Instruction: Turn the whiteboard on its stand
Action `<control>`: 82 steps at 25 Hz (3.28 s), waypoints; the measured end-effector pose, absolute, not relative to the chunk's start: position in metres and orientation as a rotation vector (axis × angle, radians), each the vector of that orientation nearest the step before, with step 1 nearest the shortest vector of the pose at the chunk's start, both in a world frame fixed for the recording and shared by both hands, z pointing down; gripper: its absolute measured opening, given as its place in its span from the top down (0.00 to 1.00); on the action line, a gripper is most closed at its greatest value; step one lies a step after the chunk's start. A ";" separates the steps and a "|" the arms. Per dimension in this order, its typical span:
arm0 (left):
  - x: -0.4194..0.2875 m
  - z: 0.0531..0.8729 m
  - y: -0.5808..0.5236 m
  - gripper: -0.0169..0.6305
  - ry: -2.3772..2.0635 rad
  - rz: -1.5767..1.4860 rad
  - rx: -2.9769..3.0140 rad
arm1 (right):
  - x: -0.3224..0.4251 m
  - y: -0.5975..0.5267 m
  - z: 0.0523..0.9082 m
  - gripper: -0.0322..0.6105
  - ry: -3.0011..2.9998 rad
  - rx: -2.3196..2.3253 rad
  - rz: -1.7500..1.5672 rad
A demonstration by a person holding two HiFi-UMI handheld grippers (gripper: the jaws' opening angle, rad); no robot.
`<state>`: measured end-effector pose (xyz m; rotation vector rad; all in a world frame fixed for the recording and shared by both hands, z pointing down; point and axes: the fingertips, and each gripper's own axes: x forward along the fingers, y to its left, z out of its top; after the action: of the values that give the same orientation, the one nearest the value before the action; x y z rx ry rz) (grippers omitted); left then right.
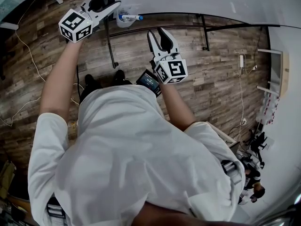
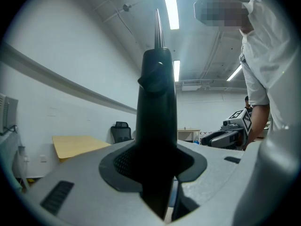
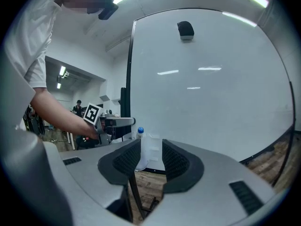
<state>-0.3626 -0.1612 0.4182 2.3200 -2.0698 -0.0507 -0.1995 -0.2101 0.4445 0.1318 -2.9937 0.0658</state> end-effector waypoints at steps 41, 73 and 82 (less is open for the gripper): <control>-0.389 0.426 -0.061 0.72 -2.022 -0.017 2.380 | -0.260 -0.113 0.443 0.74 -2.992 0.208 0.047; -0.396 0.415 -0.038 0.72 -2.056 0.009 2.322 | -0.254 -0.123 0.430 0.74 -2.984 0.109 0.043; -0.407 0.420 -0.004 0.72 -2.081 -0.012 2.315 | -0.261 -0.105 0.435 0.74 -2.981 0.085 0.034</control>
<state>-0.4072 -0.0037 0.4198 2.3147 -2.0812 -0.0118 -0.2612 -0.1051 0.4348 0.0852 -2.9814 0.0342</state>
